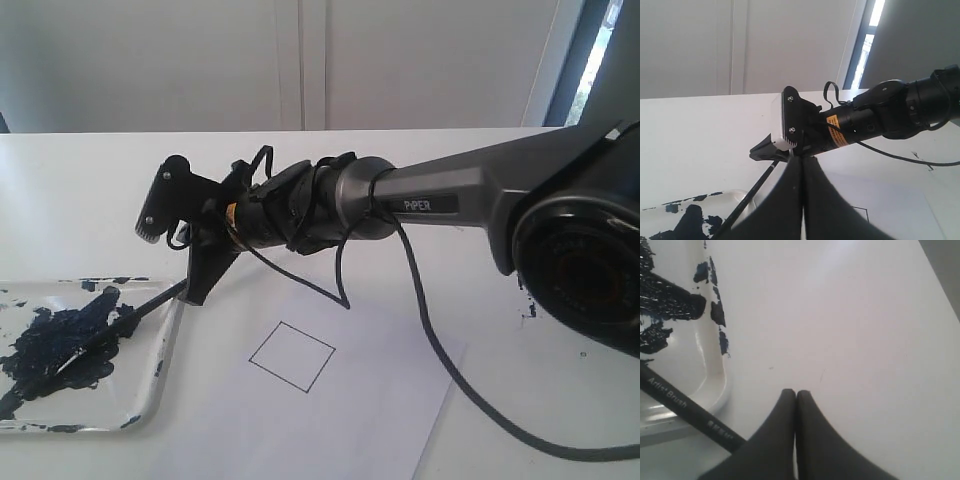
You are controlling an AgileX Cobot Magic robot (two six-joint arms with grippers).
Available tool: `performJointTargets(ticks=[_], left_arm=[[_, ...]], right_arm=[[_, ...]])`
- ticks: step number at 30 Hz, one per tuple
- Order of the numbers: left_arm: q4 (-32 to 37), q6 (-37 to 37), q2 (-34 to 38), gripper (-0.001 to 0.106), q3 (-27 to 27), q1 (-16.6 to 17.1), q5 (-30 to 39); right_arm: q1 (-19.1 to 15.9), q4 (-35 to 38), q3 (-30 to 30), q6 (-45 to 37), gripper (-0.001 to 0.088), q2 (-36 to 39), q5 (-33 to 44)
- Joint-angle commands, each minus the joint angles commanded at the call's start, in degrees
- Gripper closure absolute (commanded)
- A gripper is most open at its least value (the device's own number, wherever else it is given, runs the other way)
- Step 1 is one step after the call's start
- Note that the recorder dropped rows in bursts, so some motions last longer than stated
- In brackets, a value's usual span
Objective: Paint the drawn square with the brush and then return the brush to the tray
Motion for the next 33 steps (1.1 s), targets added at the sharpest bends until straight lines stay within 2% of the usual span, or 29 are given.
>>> performJointTargets(ticks=[13, 15, 17, 22, 27, 29, 33], left_arm=[[-0.2, 0.0, 0.0, 0.105, 0.0, -0.3, 0.2], [-0.2, 0.0, 0.0, 0.105, 0.0, -0.3, 0.2], [-0.2, 0.0, 0.0, 0.105, 0.0, -0.3, 0.2], [-0.2, 0.0, 0.0, 0.105, 0.0, -0.3, 0.2], [-0.2, 0.0, 0.0, 0.105, 0.0, -0.3, 0.2], [-0.2, 0.0, 0.0, 0.105, 0.0, -0.3, 0.2], [-0.2, 0.0, 0.0, 0.105, 0.0, -0.3, 0.2]], right_arm=[[0.0, 0.0, -0.1, 0.0, 0.0868, 0.0, -0.5], [0.0, 1.0, -0.1, -3.1, 0.0868, -0.3, 0.4], [0.0, 11.2, -0.1, -12.0, 0.0868, -0.4, 2.3], [0.0, 43.4, -0.1, -47.3, 0.0868, -0.5, 6.5], [0.0, 70.1, -0.1, -78.0, 0.0868, -0.4, 12.8], [0.0, 75.0, -0.1, -84.8, 0.0868, -0.4, 15.3], [0.0, 74.6, -0.1, -85.8, 0.0868, -0.4, 17.2]])
